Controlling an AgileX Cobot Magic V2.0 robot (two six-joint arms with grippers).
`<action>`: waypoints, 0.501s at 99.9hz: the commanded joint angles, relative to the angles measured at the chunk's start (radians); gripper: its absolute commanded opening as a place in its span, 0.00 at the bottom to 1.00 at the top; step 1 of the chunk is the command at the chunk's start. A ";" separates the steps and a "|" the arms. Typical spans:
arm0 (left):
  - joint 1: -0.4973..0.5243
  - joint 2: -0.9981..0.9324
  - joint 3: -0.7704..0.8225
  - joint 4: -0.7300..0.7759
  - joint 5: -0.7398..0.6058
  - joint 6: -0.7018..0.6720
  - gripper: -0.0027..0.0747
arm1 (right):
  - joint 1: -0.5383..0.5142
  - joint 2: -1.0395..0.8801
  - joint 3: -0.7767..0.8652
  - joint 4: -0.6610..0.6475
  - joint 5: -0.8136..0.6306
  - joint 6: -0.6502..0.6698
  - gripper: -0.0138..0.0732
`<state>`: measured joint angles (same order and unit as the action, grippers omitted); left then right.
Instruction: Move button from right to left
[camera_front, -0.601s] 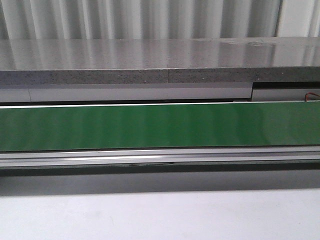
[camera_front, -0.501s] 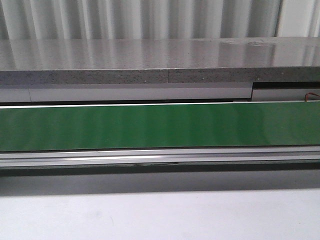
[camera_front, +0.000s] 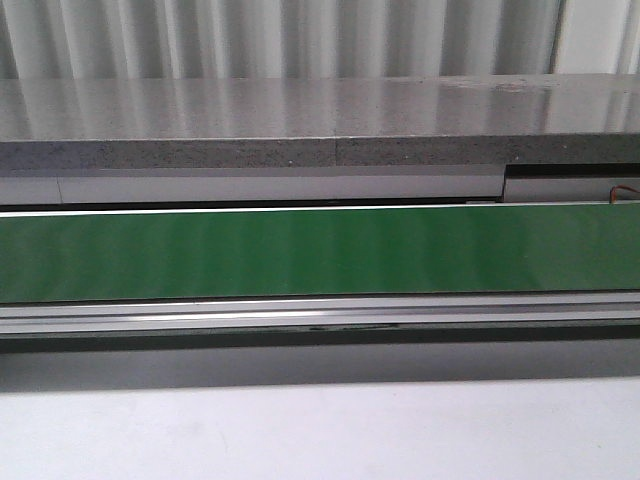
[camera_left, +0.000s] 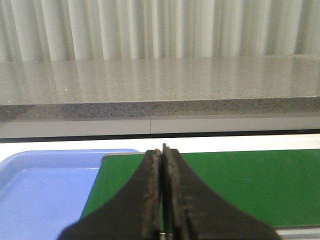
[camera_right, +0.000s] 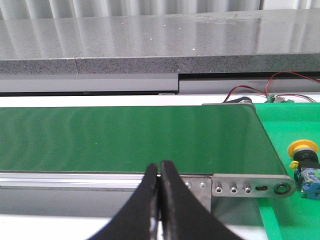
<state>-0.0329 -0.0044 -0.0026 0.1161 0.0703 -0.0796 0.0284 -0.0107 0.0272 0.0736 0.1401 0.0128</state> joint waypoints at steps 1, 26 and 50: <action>0.001 -0.035 0.025 -0.001 -0.082 -0.006 0.01 | 0.000 -0.013 -0.018 -0.006 -0.081 -0.004 0.08; 0.001 -0.035 0.025 -0.001 -0.082 -0.006 0.01 | 0.000 -0.010 -0.056 -0.006 -0.172 -0.004 0.08; 0.001 -0.035 0.025 -0.001 -0.082 -0.006 0.01 | 0.000 0.155 -0.359 -0.018 0.204 -0.005 0.08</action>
<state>-0.0329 -0.0044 -0.0026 0.1161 0.0703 -0.0796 0.0284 0.0450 -0.1897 0.0716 0.2652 0.0128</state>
